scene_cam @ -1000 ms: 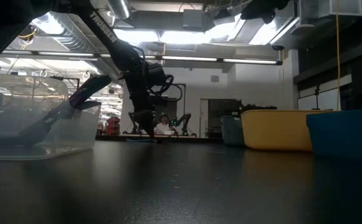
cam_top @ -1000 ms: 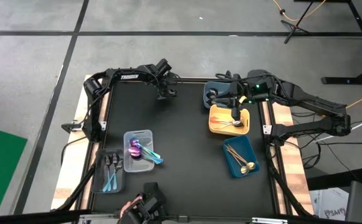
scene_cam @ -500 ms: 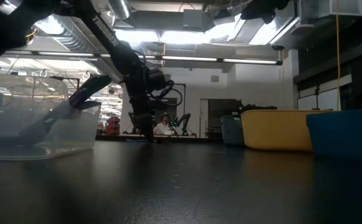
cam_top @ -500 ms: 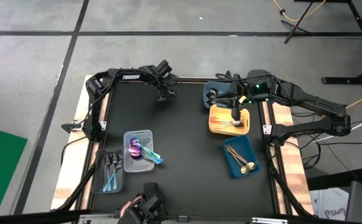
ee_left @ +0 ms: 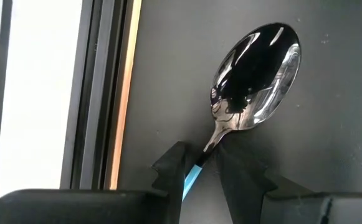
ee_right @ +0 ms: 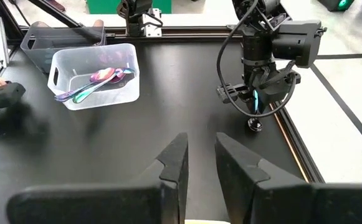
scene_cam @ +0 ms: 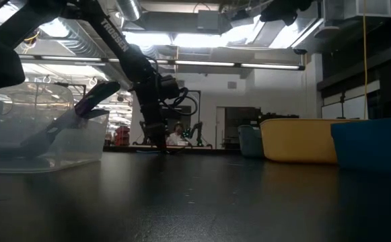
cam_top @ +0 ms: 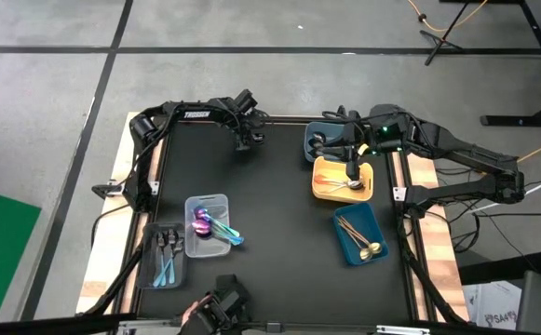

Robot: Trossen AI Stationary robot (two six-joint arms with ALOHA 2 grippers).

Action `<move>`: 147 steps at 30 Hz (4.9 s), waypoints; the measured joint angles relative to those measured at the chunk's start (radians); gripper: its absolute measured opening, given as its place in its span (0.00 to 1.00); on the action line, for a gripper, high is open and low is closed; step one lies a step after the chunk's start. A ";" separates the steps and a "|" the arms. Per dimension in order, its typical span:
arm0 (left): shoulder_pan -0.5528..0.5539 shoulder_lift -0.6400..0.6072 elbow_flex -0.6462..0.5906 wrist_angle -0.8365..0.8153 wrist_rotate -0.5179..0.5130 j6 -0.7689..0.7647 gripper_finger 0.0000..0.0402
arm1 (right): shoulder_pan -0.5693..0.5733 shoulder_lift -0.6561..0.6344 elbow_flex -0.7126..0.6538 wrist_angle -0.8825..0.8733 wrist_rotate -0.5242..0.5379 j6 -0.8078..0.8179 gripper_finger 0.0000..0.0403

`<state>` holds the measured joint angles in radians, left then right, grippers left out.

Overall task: Sort silverware by color (type)
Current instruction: Put the light blue spoon into the black bin

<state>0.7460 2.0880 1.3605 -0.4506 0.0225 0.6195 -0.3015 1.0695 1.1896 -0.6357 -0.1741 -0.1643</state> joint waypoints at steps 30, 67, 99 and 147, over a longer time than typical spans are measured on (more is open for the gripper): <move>-0.011 -0.015 -0.004 -0.002 0.030 -0.293 0.01 | 0.000 0.000 0.000 -0.002 0.001 0.002 0.18; -0.664 -0.840 -0.004 -0.592 -0.433 -1.354 0.00 | 0.001 -0.510 -0.422 0.203 -0.107 0.170 0.18; -1.343 -0.623 -0.004 -1.061 -0.394 -2.393 0.00 | 0.001 -1.067 -0.949 0.371 -0.237 0.302 0.18; -1.646 -0.258 -0.035 -1.120 -0.061 -2.835 0.01 | 0.001 -1.065 -1.183 0.707 -0.142 0.444 0.18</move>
<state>-0.9001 1.8295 1.3257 -1.5708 -0.0383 -2.2150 -0.3004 0.0040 0.0071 0.0708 -0.3161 0.2797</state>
